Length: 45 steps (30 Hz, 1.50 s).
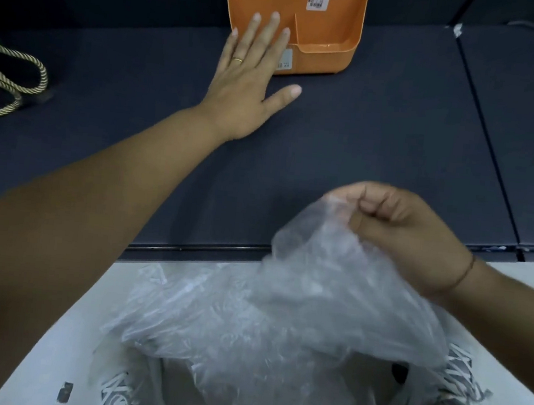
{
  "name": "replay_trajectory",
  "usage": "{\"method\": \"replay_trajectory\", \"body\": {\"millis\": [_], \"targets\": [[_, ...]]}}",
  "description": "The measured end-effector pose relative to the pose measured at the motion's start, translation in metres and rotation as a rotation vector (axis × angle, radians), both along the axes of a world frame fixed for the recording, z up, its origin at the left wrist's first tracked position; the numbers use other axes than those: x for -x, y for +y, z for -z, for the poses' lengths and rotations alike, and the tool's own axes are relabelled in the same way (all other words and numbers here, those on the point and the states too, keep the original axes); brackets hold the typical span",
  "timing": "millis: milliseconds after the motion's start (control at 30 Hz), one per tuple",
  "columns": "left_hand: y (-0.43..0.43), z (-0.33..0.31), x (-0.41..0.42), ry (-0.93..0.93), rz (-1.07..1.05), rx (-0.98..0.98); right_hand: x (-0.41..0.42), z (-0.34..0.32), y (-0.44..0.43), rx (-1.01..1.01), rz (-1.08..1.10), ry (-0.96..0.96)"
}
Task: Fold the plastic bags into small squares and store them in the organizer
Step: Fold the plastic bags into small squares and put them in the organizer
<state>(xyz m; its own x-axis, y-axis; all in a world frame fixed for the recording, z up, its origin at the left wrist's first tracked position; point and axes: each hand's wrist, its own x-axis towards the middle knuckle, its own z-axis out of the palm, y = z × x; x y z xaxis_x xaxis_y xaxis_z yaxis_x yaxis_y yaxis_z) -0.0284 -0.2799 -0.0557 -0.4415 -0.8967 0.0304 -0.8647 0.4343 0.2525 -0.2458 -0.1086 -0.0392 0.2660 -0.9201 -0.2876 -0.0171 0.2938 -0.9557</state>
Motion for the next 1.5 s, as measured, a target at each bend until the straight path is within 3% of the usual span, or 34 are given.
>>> {"method": "replay_trajectory", "body": {"millis": [100,133,200,300,400,467,600,667,733,867,1000,1400,1500], "targets": [[0.052,-0.027,0.022,0.614,-0.122,-0.584,0.003,0.000,-0.019,-0.129,0.105,-0.147],[0.072,-0.031,0.025,0.739,-0.135,-0.780,0.002,-0.001,-0.024,-0.162,0.129,-0.198],[0.105,-0.033,0.024,0.794,-0.124,-1.013,-0.001,-0.004,-0.030,-0.217,0.157,-0.267],[0.134,-0.023,0.010,0.920,-0.163,-1.159,-0.003,-0.003,-0.035,-0.299,0.190,-0.284],[0.140,-0.012,-0.005,1.023,-0.389,-1.146,-0.001,0.007,-0.039,-0.314,0.269,-0.169],[0.138,-0.010,-0.012,1.025,-0.466,-1.073,0.003,0.013,-0.042,-0.207,0.300,-0.050],[0.134,-0.011,-0.020,0.975,-0.513,-0.735,0.020,0.004,-0.045,0.146,-0.106,0.189],[0.134,-0.013,-0.025,0.901,-0.411,-0.496,0.024,-0.001,-0.047,0.195,-0.267,0.304],[0.138,-0.014,-0.030,0.807,-0.252,-0.391,0.024,-0.001,-0.051,0.220,-0.322,0.373],[0.146,-0.006,-0.026,0.676,-0.235,-0.362,0.012,0.006,-0.059,0.246,-0.240,0.372],[0.141,0.000,-0.019,0.746,-0.408,-0.431,0.004,0.015,-0.069,0.268,-0.188,0.420],[0.139,-0.002,-0.048,1.075,-0.620,-0.319,0.036,0.027,-0.074,0.146,0.203,0.319],[0.137,0.000,-0.054,1.115,-0.625,-0.360,0.042,0.030,-0.072,0.174,0.226,0.397]]}}
